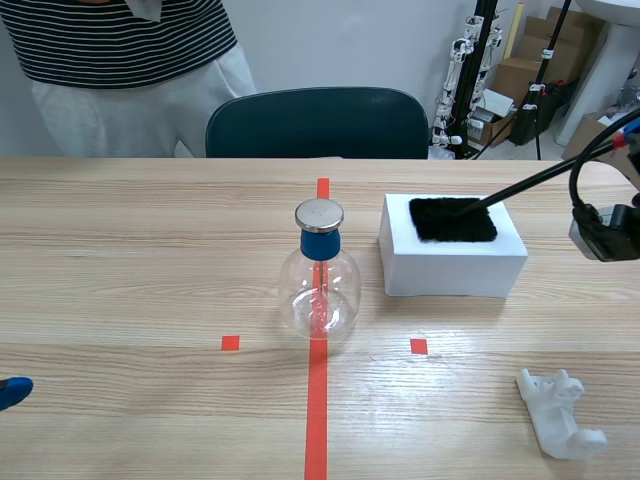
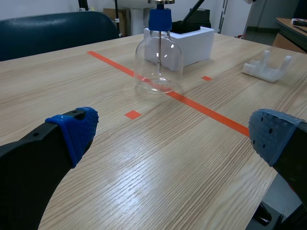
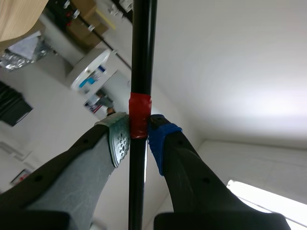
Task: Do the electroscope experiment. rub the rod on the fur
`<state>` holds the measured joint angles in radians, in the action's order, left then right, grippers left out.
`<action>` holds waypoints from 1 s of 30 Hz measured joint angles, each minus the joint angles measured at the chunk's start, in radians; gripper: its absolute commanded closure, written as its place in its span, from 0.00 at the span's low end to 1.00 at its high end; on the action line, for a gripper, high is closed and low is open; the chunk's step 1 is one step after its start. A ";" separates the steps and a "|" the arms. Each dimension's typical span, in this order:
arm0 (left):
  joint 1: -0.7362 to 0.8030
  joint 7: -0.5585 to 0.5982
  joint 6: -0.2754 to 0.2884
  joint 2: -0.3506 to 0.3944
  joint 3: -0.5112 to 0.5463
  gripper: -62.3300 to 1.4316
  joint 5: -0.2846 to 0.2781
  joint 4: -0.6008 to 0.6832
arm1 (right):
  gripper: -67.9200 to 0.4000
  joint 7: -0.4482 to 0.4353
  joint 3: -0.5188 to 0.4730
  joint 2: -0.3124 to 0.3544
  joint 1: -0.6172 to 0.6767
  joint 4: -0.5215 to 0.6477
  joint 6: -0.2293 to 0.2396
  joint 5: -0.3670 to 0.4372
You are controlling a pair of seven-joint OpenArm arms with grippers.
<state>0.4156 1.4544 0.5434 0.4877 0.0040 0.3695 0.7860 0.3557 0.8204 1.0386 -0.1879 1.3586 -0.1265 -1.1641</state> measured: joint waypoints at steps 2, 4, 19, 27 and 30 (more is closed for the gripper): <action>0.000 0.000 0.000 0.000 0.000 0.00 0.000 0.000 | 0.99 -0.018 -0.001 -0.002 -0.006 0.000 0.000 -0.039; 0.000 0.000 0.000 0.000 0.000 0.00 0.000 0.000 | 0.99 -0.017 -0.002 -0.014 -0.011 0.001 0.002 -0.040; 0.000 0.000 0.000 0.000 0.000 0.00 0.000 0.000 | 0.99 0.012 0.000 0.031 -0.011 0.011 0.009 0.082; 0.000 0.000 0.000 0.000 0.000 0.00 0.000 0.000 | 0.99 -0.010 0.000 -0.069 -0.010 0.013 0.007 0.002; 0.000 0.000 0.000 0.000 0.000 0.00 0.000 0.000 | 0.99 -0.009 0.000 -0.066 -0.005 0.015 0.003 0.006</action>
<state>0.4156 1.4548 0.5434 0.4877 0.0040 0.3691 0.7860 0.3466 0.8204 0.9730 -0.1925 1.3735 -0.1230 -1.1576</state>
